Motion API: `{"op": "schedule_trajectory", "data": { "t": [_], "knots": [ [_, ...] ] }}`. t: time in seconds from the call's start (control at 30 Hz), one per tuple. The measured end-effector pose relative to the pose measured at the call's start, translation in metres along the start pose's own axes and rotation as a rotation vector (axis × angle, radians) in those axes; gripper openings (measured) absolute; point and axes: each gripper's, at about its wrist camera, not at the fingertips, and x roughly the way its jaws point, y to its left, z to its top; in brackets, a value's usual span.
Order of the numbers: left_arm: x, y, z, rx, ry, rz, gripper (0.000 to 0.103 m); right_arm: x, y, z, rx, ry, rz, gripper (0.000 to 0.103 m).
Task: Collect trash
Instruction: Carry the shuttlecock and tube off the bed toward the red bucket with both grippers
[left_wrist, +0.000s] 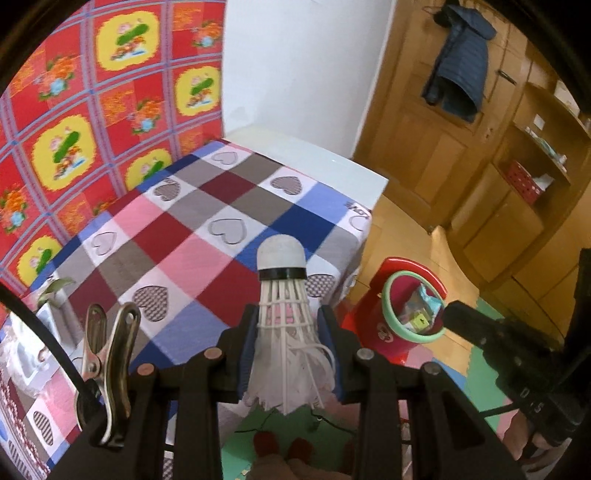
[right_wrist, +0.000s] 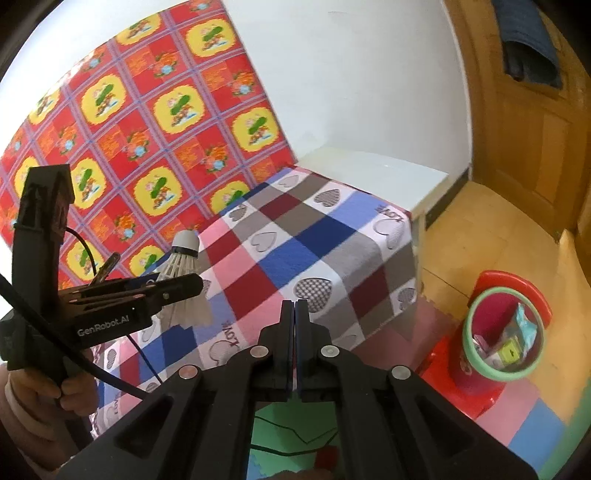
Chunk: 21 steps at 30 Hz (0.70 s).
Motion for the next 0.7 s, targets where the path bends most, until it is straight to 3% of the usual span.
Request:
{"op": "schedule_trajectory", "data": {
  "t": [0.37, 0.6, 0.7],
  "knots": [
    [0.02, -0.029, 0.014, 0.125, 0.017, -0.114, 0.034, -0.008, -0.018, -0.019, 0.123, -0.04, -0.136, 0.002],
    [0.037, -0.051, 0.015, 0.241, 0.022, -0.219, 0.034, -0.001, -0.039, -0.057, 0.253, -0.024, -0.247, 0.003],
    [0.049, -0.062, 0.01, 0.286, 0.034, -0.266, 0.034, 0.005, -0.05, -0.079, 0.31, -0.011, -0.28, 0.01]
  ]
}}
